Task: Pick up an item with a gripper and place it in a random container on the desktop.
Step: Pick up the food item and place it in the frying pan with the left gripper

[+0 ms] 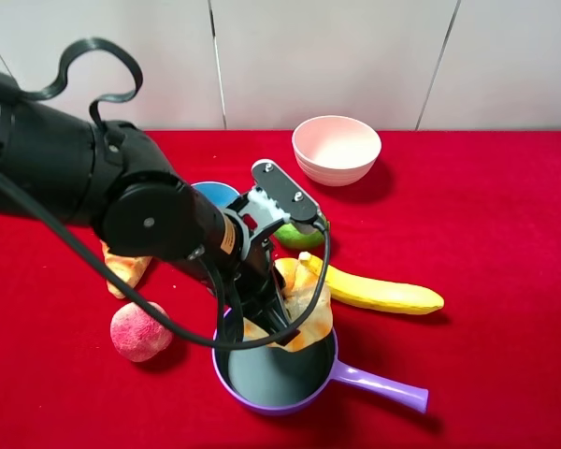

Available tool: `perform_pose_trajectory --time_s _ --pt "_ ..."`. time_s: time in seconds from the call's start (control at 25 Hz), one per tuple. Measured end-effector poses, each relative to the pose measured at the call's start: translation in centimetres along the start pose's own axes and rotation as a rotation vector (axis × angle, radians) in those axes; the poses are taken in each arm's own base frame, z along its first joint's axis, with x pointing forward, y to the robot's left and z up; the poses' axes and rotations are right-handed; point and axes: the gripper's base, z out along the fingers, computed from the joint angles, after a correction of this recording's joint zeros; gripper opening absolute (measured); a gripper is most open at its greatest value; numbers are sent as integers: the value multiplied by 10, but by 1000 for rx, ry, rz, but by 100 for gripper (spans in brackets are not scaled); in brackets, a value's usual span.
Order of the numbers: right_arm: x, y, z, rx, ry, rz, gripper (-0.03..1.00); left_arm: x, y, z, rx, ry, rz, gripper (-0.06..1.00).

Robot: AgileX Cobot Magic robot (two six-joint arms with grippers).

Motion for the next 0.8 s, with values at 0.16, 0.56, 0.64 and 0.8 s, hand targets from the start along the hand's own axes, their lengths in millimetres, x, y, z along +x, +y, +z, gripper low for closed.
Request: perform_pose_trajectory --time_s 0.16,0.56,0.64,0.8 --pt "0 0 0 0 0 0 69 4 -1 2 2 -9 4 25" --pt "0 0 0 0 0 0 69 7 -17 3 24 -12 54 25" --pt "0 0 0 0 0 0 69 12 -17 4 24 1 55 25" --pt "0 0 0 0 0 0 69 24 -17 8 23 40 53 25"
